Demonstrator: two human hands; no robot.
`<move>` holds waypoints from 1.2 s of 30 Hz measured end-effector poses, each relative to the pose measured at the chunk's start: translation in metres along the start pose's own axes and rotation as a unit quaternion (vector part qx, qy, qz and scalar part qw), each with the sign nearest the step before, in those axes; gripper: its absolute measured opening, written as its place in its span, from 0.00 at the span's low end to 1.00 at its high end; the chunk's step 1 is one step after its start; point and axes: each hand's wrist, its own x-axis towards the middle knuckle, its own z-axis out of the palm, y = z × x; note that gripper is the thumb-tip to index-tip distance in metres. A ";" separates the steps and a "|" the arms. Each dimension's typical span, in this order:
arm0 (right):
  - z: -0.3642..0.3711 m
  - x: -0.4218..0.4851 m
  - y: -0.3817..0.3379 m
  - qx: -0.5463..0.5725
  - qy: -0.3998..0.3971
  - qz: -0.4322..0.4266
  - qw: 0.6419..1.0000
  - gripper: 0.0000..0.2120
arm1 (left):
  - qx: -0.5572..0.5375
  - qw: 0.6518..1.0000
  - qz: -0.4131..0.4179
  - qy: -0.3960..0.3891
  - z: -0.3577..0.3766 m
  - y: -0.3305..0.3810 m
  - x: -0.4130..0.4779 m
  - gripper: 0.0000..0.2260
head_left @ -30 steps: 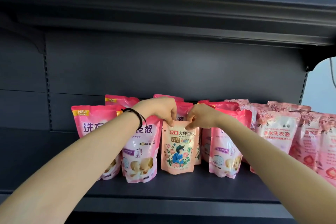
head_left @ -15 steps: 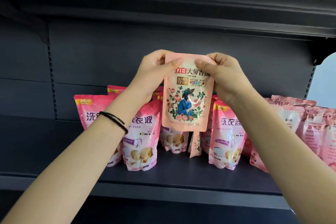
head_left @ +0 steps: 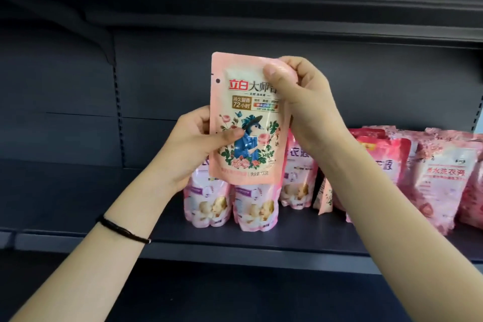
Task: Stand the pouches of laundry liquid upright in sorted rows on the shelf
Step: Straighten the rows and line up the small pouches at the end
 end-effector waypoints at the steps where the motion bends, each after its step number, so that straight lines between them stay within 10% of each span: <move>1: 0.012 -0.004 0.004 0.018 -0.011 0.012 1.000 0.13 | 0.001 1.000 -0.001 0.007 -0.014 0.002 -0.004 0.14; 23: 0.150 -0.085 0.258 -0.207 0.026 0.200 0.957 0.06 | 0.065 0.976 -0.155 0.141 -0.190 -0.134 -0.056 0.13; 36: 0.150 -0.076 0.274 -0.443 -0.011 0.167 0.881 0.02 | 0.384 0.905 -0.154 0.098 -0.193 -0.160 -0.052 0.24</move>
